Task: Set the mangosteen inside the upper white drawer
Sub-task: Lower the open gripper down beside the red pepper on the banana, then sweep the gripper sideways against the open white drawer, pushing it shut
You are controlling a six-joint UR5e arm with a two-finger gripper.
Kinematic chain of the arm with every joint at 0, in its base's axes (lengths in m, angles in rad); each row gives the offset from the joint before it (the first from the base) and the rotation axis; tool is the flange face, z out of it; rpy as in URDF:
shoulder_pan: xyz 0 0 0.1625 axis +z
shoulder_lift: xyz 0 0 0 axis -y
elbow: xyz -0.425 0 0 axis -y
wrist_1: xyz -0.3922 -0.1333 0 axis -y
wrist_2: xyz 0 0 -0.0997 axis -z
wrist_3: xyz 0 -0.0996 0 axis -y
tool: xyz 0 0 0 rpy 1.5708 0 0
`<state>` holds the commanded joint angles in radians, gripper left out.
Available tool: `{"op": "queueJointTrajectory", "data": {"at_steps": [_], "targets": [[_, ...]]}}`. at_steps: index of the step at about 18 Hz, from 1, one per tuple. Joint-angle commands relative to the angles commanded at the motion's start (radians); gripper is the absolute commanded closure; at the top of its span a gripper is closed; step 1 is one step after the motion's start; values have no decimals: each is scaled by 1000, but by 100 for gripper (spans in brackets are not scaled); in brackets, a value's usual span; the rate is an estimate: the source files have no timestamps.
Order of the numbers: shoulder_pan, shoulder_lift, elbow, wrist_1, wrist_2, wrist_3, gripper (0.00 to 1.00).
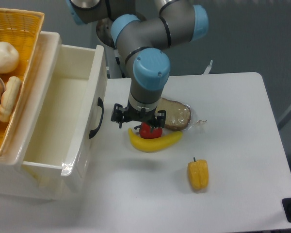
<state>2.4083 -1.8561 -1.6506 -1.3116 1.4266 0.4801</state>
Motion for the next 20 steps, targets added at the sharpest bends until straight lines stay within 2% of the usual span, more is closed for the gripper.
{"op": "queueJointTrajectory", "data": {"at_steps": [8, 20], "targets": [[-23, -20, -3, 0, -3, -2, 0], [-78, -15, 0, 2, -8, 0, 0]]}}
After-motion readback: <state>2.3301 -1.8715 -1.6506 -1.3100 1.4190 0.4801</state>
